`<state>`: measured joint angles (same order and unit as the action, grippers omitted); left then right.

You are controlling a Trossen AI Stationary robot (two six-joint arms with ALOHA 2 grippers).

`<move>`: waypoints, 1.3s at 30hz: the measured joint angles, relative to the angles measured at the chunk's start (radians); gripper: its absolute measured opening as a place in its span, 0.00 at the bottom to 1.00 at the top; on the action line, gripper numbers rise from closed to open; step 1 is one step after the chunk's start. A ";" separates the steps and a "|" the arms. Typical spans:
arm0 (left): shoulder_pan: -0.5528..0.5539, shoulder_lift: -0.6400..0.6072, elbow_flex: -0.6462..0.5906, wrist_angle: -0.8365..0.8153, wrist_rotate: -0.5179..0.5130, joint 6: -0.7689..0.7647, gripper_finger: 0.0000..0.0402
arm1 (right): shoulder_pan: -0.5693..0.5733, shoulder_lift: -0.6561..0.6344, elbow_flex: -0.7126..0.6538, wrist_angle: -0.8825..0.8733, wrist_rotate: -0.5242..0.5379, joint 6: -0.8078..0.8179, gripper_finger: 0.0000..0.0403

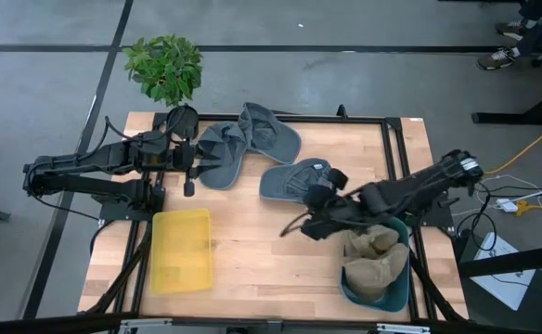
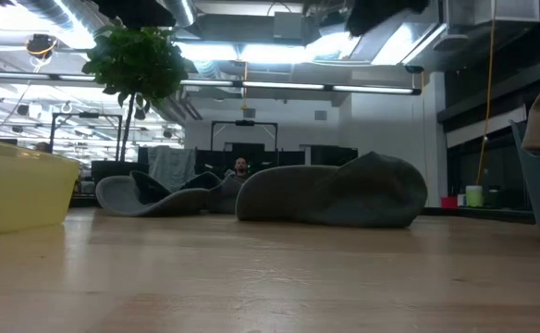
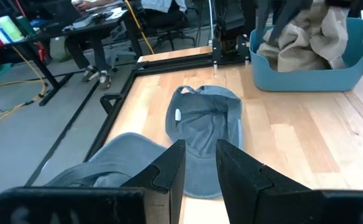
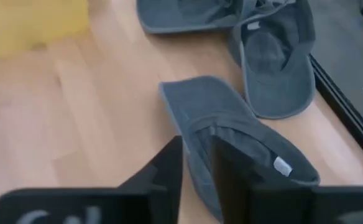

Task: Pick & Place hat
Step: Put the bottom blue cap into the yellow bin

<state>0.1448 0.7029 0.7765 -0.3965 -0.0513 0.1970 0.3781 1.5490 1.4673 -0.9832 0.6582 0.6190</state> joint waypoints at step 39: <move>0.000 0.000 0.000 -0.090 -0.001 -0.132 0.21 | -0.238 0.297 0.000 0.183 -0.319 -0.419 0.57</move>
<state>0.1448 0.7029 0.7765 -0.4863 -0.0522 0.0650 0.1402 1.8464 1.4673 -0.8003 0.3389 0.2001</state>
